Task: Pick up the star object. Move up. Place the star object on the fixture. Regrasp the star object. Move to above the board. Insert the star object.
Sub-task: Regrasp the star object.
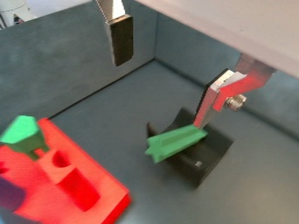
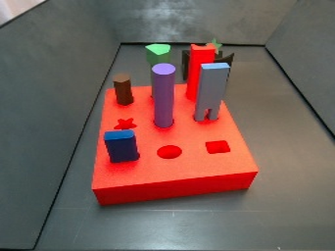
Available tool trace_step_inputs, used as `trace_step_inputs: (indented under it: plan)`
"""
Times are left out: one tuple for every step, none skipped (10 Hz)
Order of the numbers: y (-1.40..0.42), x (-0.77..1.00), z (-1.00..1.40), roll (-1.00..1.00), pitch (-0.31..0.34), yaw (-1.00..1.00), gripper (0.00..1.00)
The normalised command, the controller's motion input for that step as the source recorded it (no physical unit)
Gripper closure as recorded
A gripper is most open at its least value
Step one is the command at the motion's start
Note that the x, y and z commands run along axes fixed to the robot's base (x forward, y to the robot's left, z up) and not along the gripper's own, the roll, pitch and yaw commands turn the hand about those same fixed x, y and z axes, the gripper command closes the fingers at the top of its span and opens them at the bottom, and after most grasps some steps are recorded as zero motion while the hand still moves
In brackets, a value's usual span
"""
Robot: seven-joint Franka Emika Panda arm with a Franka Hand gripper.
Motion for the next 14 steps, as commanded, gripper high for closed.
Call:
trace_step_inputs:
  plan:
    - [-0.02,0.01,0.01,1.00,0.056,0.03,0.00]
    - [-0.02,0.02,0.01,1.00,0.066,0.03,0.00]
    - [-0.02,0.03,0.01,1.00,0.075,0.03,0.00]
    - [-0.02,0.04,0.01,1.00,0.081,0.03,0.00]
    - [-0.03,0.06,0.00,1.00,0.098,0.04,0.00]
    - [-0.03,0.08,0.00,1.00,0.120,0.05,0.00]
    - [-0.03,0.09,0.00,1.00,0.141,0.06,0.00]
    - [-0.04,0.10,0.00,1.00,0.164,0.07,0.00]
    - [-0.04,0.11,-0.01,1.00,0.193,0.10,0.00]
    - [-0.05,0.11,0.00,1.00,0.224,0.14,0.00]
    - [-0.05,0.11,-0.01,1.00,0.240,0.16,0.00]
    - [-0.05,0.11,-0.01,0.97,0.261,0.23,0.00]
    - [-0.05,0.11,-0.01,0.79,0.232,0.25,0.00]
    - [-0.06,0.12,-0.01,0.54,0.180,0.27,0.00]
